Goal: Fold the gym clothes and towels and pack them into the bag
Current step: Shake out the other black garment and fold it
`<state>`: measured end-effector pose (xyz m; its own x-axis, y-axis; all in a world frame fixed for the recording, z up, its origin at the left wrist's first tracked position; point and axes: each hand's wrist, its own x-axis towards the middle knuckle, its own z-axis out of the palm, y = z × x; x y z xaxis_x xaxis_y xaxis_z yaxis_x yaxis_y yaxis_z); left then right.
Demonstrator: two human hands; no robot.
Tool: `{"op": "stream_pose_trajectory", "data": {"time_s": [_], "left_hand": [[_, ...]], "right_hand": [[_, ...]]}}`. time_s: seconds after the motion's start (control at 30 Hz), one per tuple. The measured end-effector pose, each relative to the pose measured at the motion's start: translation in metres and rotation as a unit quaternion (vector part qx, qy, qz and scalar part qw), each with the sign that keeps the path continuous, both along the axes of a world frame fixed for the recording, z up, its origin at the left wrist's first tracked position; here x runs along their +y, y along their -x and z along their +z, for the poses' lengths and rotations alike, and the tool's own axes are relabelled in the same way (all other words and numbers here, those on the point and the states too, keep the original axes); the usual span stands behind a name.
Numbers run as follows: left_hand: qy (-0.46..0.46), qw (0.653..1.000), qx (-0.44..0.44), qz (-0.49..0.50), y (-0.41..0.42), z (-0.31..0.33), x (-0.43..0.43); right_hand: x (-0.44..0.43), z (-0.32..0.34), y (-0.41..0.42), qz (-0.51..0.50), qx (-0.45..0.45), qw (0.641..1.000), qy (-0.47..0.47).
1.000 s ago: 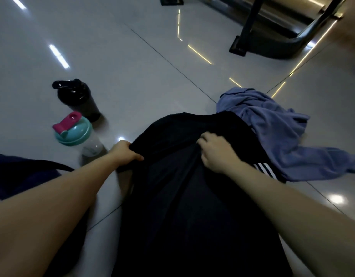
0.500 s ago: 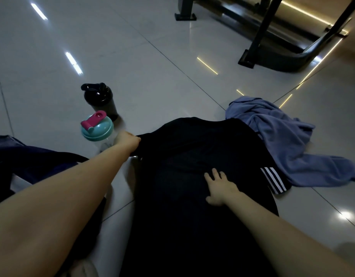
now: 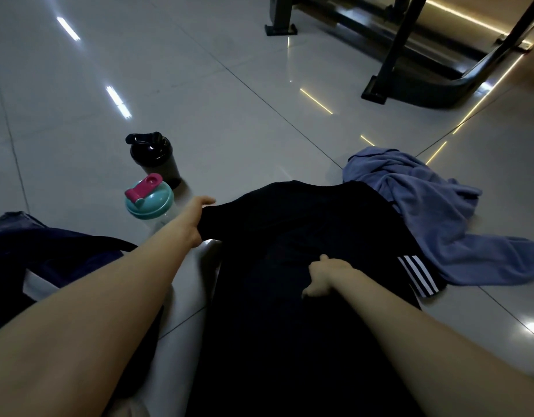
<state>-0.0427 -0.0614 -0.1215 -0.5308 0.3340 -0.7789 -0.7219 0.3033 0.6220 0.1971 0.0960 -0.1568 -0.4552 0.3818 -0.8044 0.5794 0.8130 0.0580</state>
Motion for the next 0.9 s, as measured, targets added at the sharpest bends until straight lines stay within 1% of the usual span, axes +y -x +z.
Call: {"op": "stream_pose_trajectory", "data": {"time_s": [0.03, 0.07, 0.1, 0.13, 0.17, 0.2, 0.27, 0.37, 0.47, 0.53, 0.57, 0.6, 0.63, 0.67, 0.73, 0.77, 0.8, 0.87, 0.9], "left_hand": [[0.027, 0.998, 0.059, 0.004, 0.000, -0.003, 0.002], [0.077, 0.985, 0.151, 0.004, -0.001, -0.005, 0.004], [0.126, 0.958, 0.259, -0.001, -0.003, -0.006, 0.006], [0.160, 0.920, 0.357, -0.019, -0.005, -0.005, 0.008], [0.174, 0.879, 0.441, -0.047, -0.008, -0.002, 0.011], [0.170, 0.842, 0.507, -0.075, -0.011, 0.001, 0.014], [0.145, 0.770, 0.606, -0.137, -0.015, 0.003, 0.021], [0.126, 0.664, 0.699, -0.234, -0.027, -0.004, 0.030], [0.076, 0.554, 0.752, -0.348, -0.054, -0.021, 0.036], [0.034, 0.464, 0.760, -0.454, -0.077, -0.032, 0.039], [0.023, 0.419, 0.758, -0.499, -0.088, -0.036, 0.039], [0.017, 0.392, 0.753, -0.528, -0.097, -0.040, 0.039], [0.008, 0.393, 0.748, -0.534, -0.103, -0.044, 0.036], [0.003, 0.427, 0.741, -0.519, -0.105, -0.047, 0.032], [0.015, 0.543, 0.706, -0.454, -0.103, -0.048, 0.017], [0.050, 0.593, 0.678, -0.431, -0.096, -0.050, 0.008], [0.106, 0.624, 0.652, -0.418, -0.088, -0.052, -0.003], [0.223, 0.662, 0.586, -0.410, -0.072, -0.060, -0.025], [0.252, 0.690, 0.544, -0.405, -0.066, -0.064, -0.033]], "right_hand": [[0.000, 0.000, 0.000, 0.000, 0.001, 1.000, 0.002], [0.000, 0.000, 0.000, -0.001, 0.002, 1.000, 0.004], [0.000, 0.000, 0.000, -0.001, 0.002, 1.000, 0.004], [-0.001, 0.000, 0.000, 0.000, 0.001, 1.000, 0.004], [-0.001, 0.000, 0.001, 0.002, -0.001, 1.000, 0.003], [-0.002, 0.000, 0.001, 0.004, -0.003, 1.000, 0.003], [-0.002, 0.001, 0.003, 0.006, -0.005, 1.000, 0.003], [-0.001, 0.000, 0.002, 0.003, -0.003, 1.000, 0.007], [0.001, -0.001, 0.000, -0.010, 0.013, 1.000, 0.018], [0.008, 0.001, -0.001, -0.053, 0.044, 0.997, 0.038], [0.014, 0.002, -0.003, -0.092, 0.076, 0.992, 0.049], [0.020, 0.002, -0.006, -0.140, 0.118, 0.981, 0.056], [0.025, 0.001, -0.010, -0.190, 0.160, 0.967, 0.053], [0.029, 0.000, -0.014, -0.233, 0.195, 0.952, 0.042], [0.033, -0.005, -0.018, -0.286, 0.249, 0.925, 0.019], [0.033, -0.007, -0.016, -0.305, 0.276, 0.911, 0.016], [0.033, -0.009, -0.012, -0.325, 0.302, 0.896, 0.023], [0.034, -0.013, 0.003, -0.374, 0.340, 0.861, 0.059], [0.034, -0.016, 0.012, -0.396, 0.348, 0.846, 0.080]]}}
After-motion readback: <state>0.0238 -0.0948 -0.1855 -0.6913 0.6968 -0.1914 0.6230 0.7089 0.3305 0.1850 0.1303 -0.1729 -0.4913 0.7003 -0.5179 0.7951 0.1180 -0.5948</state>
